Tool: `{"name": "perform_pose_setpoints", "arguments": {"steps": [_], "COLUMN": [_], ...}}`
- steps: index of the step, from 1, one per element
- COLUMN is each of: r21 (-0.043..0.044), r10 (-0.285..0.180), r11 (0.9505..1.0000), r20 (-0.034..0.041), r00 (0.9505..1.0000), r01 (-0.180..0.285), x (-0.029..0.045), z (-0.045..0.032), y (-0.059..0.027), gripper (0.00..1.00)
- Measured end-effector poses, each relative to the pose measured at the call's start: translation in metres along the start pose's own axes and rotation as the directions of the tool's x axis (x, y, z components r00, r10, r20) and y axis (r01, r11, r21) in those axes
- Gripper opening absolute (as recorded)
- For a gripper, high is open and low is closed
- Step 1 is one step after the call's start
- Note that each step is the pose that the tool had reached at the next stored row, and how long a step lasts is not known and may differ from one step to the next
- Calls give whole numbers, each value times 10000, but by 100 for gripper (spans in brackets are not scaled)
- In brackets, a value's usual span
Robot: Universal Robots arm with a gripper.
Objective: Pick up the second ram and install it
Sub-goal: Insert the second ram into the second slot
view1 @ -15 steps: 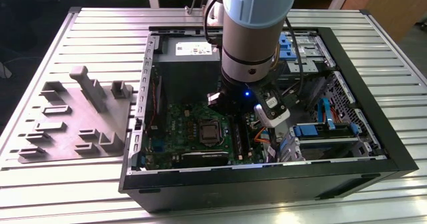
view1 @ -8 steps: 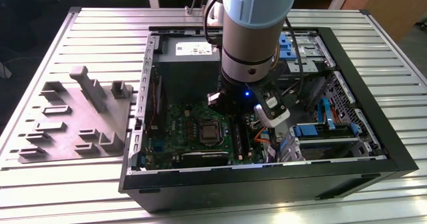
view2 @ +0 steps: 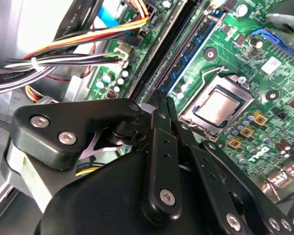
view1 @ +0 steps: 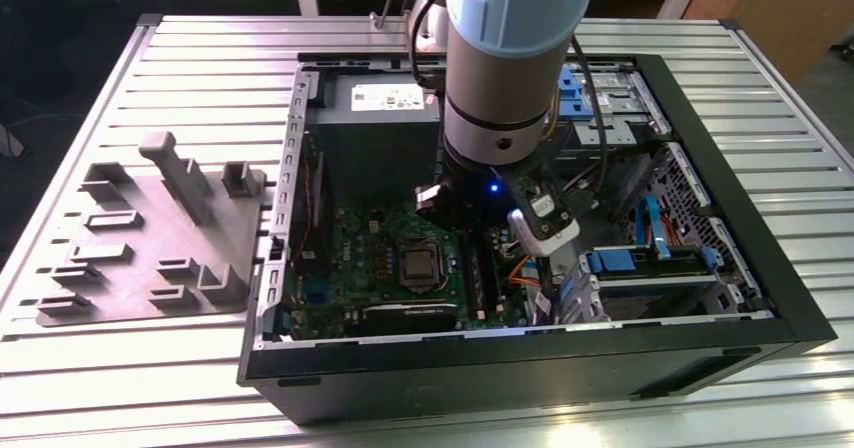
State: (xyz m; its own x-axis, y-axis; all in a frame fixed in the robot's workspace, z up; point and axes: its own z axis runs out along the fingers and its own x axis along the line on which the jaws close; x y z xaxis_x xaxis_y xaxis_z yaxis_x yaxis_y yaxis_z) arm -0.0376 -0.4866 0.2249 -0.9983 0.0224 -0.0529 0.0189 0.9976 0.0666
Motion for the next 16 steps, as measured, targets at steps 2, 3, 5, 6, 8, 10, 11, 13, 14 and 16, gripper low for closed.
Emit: {"name": "perform_pose_setpoints", "arguments": {"steps": [2,3,5,6,8,10,11,13,14,16], "r21": [2,2,2,-1,-6,-9,-8,-6,-8,-17], "r10": [19,26,31,31,32,31,31,31,32,32], "r11": [10000,10000,10000,10000,10000,10000,10000,10000,10000,10000], "r20": [1,2,2,2,2,3,2,2,1,2], "r00": [10000,10000,10000,10000,10000,10000,10000,10000,10000,10000], "r01": [-19,-26,-31,-31,-32,-31,-31,-31,-32,-32], "x": [0,0,0,0,1,1,1,2,2,2], "z": [3,7,8,8,9,20,29,36,36,39], "y": [-1,-1,-1,-1,0,-1,-2,-3,-3,-3], "gripper": [12,12,12,12,12,12,12,12,12,12]}}
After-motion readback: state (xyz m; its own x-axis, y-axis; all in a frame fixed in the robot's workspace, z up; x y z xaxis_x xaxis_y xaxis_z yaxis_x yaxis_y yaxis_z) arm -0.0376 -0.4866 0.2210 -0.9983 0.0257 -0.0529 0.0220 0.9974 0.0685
